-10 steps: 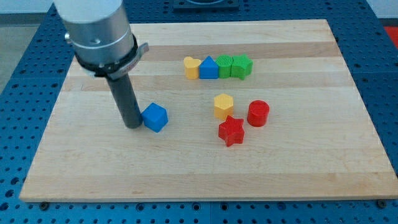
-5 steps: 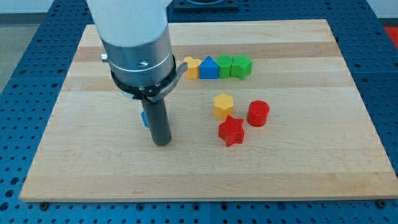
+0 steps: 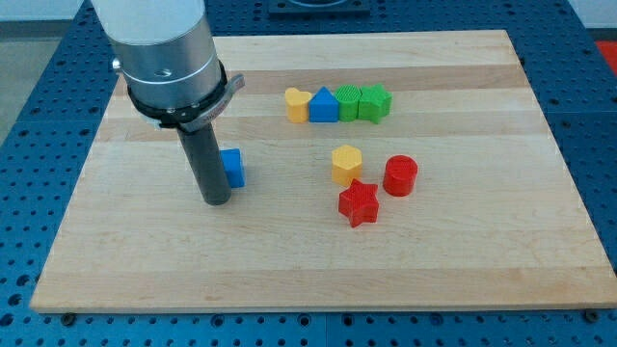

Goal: Move the blue cube towards the yellow heart

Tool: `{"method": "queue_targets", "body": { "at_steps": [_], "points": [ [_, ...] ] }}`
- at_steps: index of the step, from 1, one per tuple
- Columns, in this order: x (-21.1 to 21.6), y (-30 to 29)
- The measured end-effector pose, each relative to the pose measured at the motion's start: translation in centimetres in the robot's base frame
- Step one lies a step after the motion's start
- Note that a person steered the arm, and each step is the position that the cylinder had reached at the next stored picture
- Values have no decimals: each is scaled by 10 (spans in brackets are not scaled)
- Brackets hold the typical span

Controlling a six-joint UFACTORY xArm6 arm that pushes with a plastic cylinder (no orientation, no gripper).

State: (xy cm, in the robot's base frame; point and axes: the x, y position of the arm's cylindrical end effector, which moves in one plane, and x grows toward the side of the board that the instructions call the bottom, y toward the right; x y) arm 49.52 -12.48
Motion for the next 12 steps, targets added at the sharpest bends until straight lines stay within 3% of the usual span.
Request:
{"method": "queue_targets", "body": {
  "at_steps": [8,10,12],
  "points": [
    [-106,3],
    [-107,-4],
    [-97,-45]
  ]
}}
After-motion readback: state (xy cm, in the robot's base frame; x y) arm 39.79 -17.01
